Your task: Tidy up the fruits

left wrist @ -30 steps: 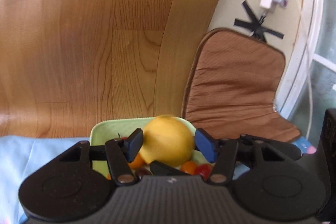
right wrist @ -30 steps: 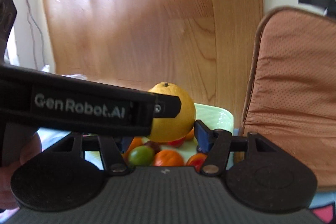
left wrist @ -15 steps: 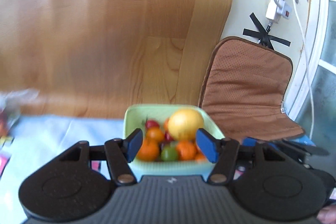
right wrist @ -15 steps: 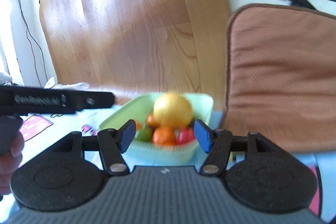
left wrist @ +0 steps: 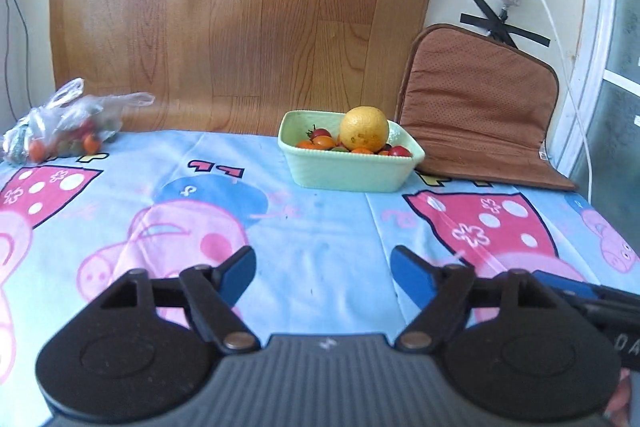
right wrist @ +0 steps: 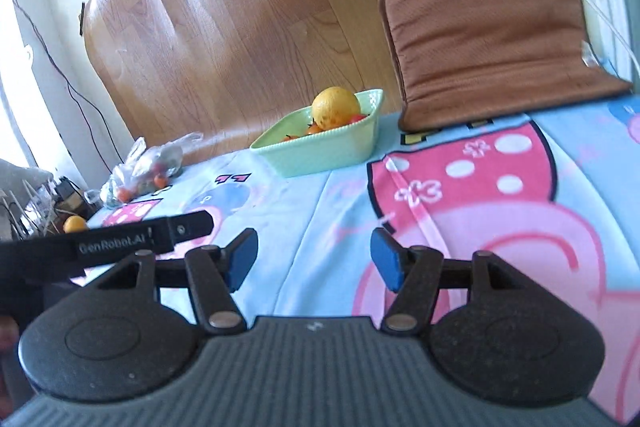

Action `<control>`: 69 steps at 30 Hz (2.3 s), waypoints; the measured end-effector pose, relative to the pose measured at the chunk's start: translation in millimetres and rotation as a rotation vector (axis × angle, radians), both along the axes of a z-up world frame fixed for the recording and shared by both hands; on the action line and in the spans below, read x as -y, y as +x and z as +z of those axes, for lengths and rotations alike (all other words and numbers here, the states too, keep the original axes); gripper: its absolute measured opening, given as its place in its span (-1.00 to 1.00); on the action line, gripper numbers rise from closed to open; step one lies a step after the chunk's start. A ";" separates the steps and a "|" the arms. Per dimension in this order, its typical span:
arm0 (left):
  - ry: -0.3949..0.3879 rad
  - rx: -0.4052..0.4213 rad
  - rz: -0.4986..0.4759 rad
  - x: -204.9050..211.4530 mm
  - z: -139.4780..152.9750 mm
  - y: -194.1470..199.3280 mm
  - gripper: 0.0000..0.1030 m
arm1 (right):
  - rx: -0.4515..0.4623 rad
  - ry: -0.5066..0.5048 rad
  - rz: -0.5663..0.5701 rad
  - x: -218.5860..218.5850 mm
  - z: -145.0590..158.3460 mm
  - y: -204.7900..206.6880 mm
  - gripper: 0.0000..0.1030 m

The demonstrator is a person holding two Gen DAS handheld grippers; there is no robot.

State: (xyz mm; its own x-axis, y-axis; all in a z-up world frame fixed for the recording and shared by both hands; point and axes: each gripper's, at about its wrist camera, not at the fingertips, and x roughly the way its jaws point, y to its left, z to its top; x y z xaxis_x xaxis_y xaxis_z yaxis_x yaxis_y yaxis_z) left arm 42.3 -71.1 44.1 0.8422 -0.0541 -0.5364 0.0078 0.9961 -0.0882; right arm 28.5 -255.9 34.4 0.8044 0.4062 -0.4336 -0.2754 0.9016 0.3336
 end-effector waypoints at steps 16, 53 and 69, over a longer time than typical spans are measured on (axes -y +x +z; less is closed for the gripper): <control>0.095 0.087 0.059 10.3 11.6 -44.6 0.95 | -0.036 0.034 -0.014 0.7 8.1 -32.3 0.26; 0.169 -0.024 0.129 13.1 -12.8 -14.0 0.99 | -0.032 0.032 -0.036 6.0 -2.7 -19.7 0.44; 0.186 -0.054 0.147 9.8 -41.3 19.2 0.99 | 0.009 -0.043 -0.057 1.6 -23.9 10.1 0.46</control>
State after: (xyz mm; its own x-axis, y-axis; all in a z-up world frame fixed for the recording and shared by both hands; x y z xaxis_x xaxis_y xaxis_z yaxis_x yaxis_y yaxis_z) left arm 61.6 -81.0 2.9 0.8037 0.1707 -0.5700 -0.1379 0.9853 0.1007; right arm 38.6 -257.4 10.5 0.8296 0.3404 -0.4427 -0.2257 0.9295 0.2918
